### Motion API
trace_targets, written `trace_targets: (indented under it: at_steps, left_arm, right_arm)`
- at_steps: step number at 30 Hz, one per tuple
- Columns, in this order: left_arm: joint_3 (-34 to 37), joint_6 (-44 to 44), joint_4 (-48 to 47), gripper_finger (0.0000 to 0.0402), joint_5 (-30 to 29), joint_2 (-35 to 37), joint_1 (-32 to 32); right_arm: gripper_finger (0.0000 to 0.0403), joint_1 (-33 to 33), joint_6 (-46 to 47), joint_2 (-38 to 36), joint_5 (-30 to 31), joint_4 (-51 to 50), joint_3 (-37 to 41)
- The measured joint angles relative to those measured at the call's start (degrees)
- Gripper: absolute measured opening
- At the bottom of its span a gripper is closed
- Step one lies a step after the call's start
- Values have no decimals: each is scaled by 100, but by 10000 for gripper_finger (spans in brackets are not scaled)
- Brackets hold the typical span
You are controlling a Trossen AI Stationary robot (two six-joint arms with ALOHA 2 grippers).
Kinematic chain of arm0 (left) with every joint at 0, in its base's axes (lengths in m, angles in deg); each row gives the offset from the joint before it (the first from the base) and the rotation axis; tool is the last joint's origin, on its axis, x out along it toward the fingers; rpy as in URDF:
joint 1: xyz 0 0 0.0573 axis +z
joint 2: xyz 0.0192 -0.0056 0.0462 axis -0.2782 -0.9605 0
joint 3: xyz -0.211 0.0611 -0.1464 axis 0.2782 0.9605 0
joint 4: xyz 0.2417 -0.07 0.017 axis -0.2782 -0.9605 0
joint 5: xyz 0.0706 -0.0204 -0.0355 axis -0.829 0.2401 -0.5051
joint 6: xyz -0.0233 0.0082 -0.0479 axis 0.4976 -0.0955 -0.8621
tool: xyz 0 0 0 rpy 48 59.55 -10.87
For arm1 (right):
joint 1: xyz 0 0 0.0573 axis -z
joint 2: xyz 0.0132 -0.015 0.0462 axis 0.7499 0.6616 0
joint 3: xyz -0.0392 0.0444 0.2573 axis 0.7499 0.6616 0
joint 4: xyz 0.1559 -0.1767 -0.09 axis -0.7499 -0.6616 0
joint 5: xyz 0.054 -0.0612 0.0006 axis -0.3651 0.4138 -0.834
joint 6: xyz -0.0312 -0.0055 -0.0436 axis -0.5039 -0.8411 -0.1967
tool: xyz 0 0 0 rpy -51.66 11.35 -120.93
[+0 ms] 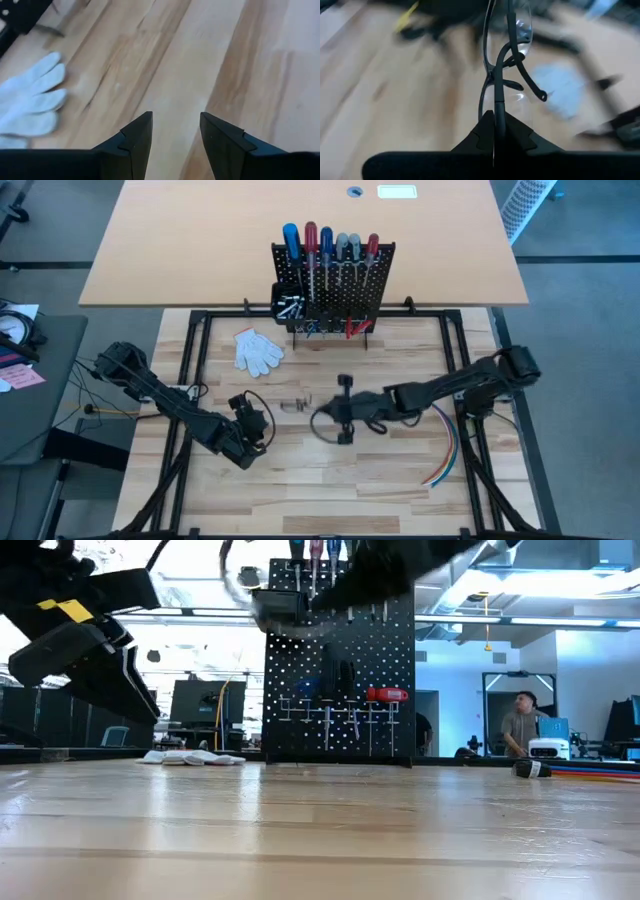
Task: Hang tools onto peg board
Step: Put the safety glasses in the pegboard bin
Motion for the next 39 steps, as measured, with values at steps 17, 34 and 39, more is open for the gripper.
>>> trace_targets:
  at_steps: [17, 34, 39]
  left_arm:
    - [573, 1938, 3251, 162, -936, -4, -27]
    - [573, 1936, 3276, 162, -1207, -4, -16]
    - [573, 1934, 3271, 162, -1209, -4, -16]
  right_arm:
    - [23, 1796, 819, -332, -1344, 3578, -6]
    - [25, 2311, -268, 908, -690, 1564, -2380]
    - [26, 2342, -315, 1133, -462, 1152, -2802]
